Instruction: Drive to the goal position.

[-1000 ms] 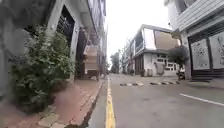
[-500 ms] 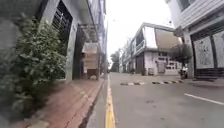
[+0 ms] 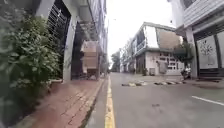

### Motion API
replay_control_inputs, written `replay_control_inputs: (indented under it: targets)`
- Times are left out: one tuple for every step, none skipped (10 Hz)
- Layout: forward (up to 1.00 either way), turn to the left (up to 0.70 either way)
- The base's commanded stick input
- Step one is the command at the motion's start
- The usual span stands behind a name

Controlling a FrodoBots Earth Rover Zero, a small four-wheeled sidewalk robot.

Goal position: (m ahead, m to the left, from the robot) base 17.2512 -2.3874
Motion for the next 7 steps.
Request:
replay_control_inputs:
  targets:
    - [0.48, 0.00]
    - [0.48, 0.00]
    - [0.48, 0.00]
    - [0.48, 0.00]
    - [0.48, 0.00]
    - [0.48, 0.00]
    - [0.48, 0.00]
